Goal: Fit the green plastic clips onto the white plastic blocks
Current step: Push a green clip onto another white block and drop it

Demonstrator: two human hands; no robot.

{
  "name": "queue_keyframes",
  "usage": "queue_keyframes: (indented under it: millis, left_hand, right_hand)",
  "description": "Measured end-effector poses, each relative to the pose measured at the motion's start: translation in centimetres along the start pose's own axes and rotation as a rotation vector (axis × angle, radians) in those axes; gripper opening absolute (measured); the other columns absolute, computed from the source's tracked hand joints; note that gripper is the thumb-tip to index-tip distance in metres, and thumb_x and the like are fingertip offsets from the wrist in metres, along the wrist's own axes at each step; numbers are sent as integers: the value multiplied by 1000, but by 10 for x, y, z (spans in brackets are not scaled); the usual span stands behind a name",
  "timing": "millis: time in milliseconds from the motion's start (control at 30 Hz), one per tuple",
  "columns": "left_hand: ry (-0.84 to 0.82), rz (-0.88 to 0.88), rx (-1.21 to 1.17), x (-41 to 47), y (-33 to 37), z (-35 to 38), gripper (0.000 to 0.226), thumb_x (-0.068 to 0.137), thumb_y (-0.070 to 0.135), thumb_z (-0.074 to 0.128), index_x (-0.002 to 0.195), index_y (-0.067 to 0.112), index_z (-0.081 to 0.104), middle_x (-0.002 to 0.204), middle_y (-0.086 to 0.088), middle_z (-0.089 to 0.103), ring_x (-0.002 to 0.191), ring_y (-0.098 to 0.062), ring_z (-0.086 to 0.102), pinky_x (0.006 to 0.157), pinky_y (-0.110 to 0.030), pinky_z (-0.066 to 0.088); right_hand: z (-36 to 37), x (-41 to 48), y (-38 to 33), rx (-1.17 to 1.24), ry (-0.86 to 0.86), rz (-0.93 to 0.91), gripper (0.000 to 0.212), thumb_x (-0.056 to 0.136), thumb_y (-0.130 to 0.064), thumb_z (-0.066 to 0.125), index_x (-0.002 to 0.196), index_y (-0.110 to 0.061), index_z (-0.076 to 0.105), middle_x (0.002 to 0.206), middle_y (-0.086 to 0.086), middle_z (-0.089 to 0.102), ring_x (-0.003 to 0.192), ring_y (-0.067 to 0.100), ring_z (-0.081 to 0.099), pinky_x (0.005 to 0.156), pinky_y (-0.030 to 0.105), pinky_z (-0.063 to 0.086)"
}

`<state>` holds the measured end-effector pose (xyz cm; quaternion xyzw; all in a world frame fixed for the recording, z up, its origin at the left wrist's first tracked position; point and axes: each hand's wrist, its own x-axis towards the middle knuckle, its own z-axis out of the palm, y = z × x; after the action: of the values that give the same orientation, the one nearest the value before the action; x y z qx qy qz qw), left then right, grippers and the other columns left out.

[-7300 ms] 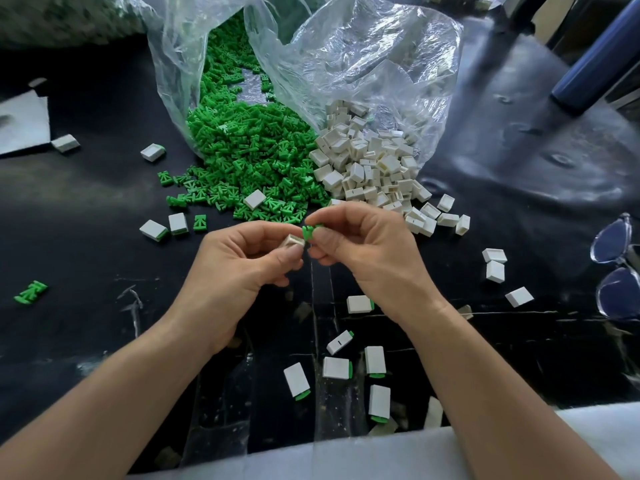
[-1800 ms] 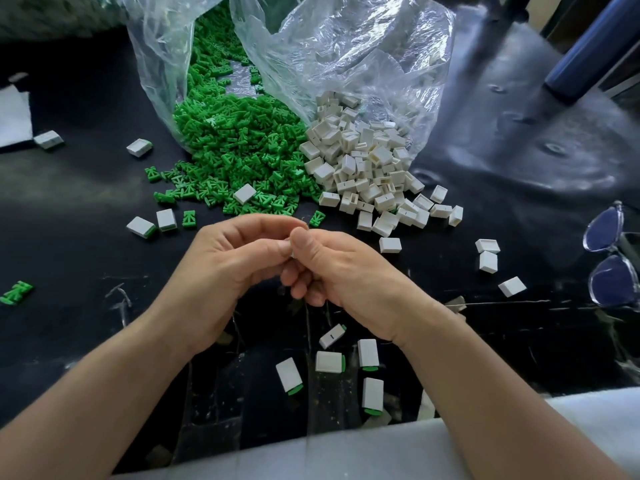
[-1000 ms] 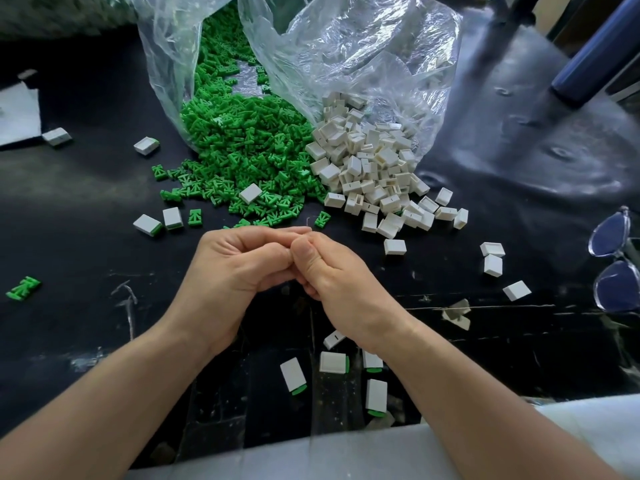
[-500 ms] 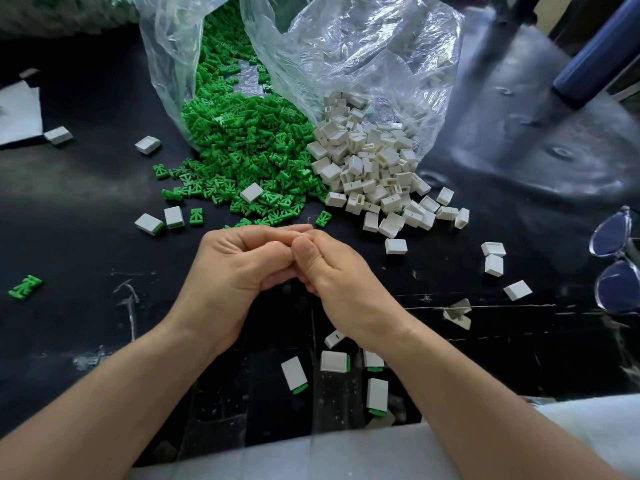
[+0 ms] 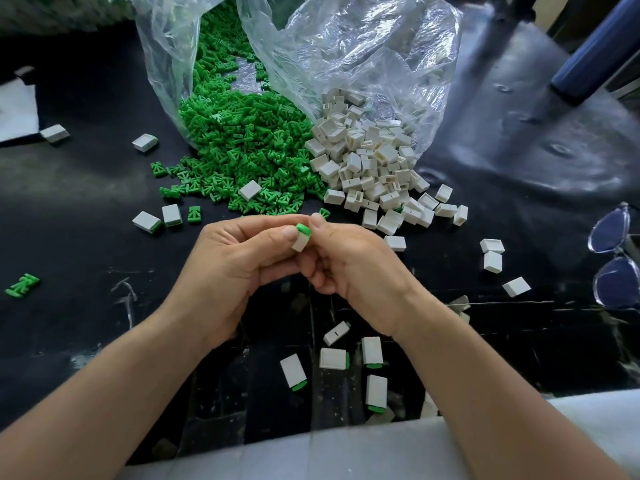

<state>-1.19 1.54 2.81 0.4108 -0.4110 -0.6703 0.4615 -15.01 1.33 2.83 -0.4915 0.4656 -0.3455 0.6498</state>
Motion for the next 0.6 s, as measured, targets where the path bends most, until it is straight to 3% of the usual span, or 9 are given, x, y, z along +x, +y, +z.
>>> queue_keyframes:
  millis: [267, 367, 433, 533, 600]
  left_hand:
    - [-33, 36, 26, -1, 0, 0, 25, 61, 19, 67, 84, 16, 77, 75, -9, 73, 64, -17, 69, 62, -22, 55]
    - [28, 55, 100, 0, 0, -3, 27, 54, 29, 70, 80, 23, 77, 77, -3, 74, 69, -12, 68, 60, -21, 55]
    - [29, 43, 171, 0, 0, -4, 26, 51, 33, 71, 76, 26, 77, 69, 0, 72, 61, -7, 64, 49, -15, 47]
    - [-116, -34, 276, -4, 0, 0, 33, 49, 32, 75, 79, 20, 77, 59, 0, 67, 47, -4, 55, 40, -12, 38]
    - [-236, -93, 334, -7, -1, 3, 35, 48, 33, 76, 81, 19, 76, 59, 0, 67, 44, -4, 52, 42, -11, 39]
  right_hand:
    - [-6, 2, 1, -60, 25, 18, 45, 98, -38, 34, 66, -18, 58, 51, -6, 51, 48, 7, 42, 46, 17, 33]
    - [-11, 4, 1, -335, 196, -48, 50, 95, -47, 34, 63, -23, 64, 48, -9, 53, 46, 0, 45, 54, 18, 37]
    - [-17, 5, 0, -441, 342, -113, 48, 94, -47, 38, 65, -20, 66, 48, -10, 53, 49, -1, 47, 59, 24, 38]
    - [-27, 10, 1, -668, 516, -169, 35, 93, -39, 48, 80, -12, 66, 56, -9, 51, 63, 10, 52, 64, 29, 40]
    - [-29, 13, 3, -767, 557, -181, 19, 91, -30, 55, 93, -17, 68, 66, -14, 52, 72, 13, 53, 68, 24, 38]
